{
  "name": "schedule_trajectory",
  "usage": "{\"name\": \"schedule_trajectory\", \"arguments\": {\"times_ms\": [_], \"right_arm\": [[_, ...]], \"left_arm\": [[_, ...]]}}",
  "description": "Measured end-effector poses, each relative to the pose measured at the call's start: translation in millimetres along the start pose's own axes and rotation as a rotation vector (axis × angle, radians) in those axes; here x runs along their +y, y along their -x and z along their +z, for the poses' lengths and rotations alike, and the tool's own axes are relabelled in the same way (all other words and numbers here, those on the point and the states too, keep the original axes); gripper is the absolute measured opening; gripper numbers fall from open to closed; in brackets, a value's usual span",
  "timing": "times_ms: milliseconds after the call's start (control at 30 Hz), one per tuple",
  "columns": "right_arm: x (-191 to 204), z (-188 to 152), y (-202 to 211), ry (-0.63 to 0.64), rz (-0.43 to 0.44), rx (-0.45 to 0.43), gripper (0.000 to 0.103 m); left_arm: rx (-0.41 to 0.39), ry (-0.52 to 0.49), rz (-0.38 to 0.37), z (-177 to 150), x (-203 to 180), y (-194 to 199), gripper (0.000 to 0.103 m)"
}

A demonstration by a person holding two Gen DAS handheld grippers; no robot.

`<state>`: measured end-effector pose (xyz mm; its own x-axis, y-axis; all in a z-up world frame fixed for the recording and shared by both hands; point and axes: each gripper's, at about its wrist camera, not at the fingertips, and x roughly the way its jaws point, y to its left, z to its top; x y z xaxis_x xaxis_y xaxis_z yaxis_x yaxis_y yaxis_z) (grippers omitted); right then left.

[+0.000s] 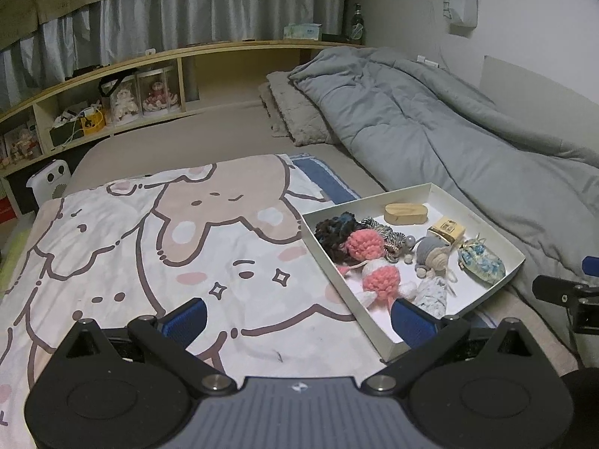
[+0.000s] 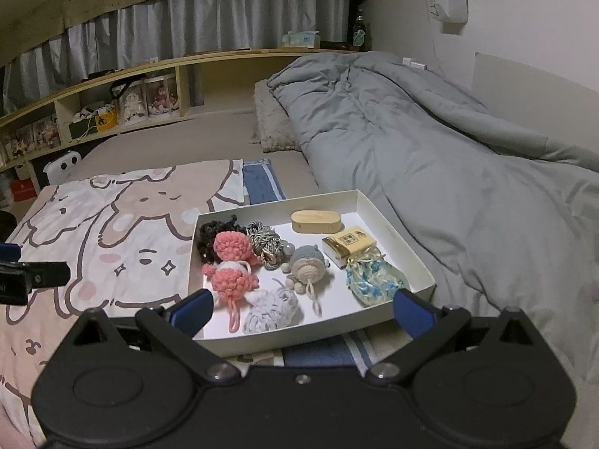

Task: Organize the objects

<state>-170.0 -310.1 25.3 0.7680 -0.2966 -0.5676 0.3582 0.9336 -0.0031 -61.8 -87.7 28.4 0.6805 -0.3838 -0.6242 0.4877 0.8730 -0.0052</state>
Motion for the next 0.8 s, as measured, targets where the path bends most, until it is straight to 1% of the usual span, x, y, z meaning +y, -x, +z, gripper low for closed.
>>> {"name": "schedule_trajectory", "arguments": {"times_ms": [233,533,800], "right_arm": [[7,-7,-4,0.003,0.0,0.012,0.103],[9,-10,-14,-0.006,-0.019,0.063,0.103],[12,-13,-14,0.013,-0.047,0.06,0.103]], "left_arm": [[0.012,-0.004,0.002,-7,0,-4,0.103],[0.023,0.004,0.014,-12,0,-7,0.103],[0.035,0.008,0.019,-15,0,-10,0.103]]}}
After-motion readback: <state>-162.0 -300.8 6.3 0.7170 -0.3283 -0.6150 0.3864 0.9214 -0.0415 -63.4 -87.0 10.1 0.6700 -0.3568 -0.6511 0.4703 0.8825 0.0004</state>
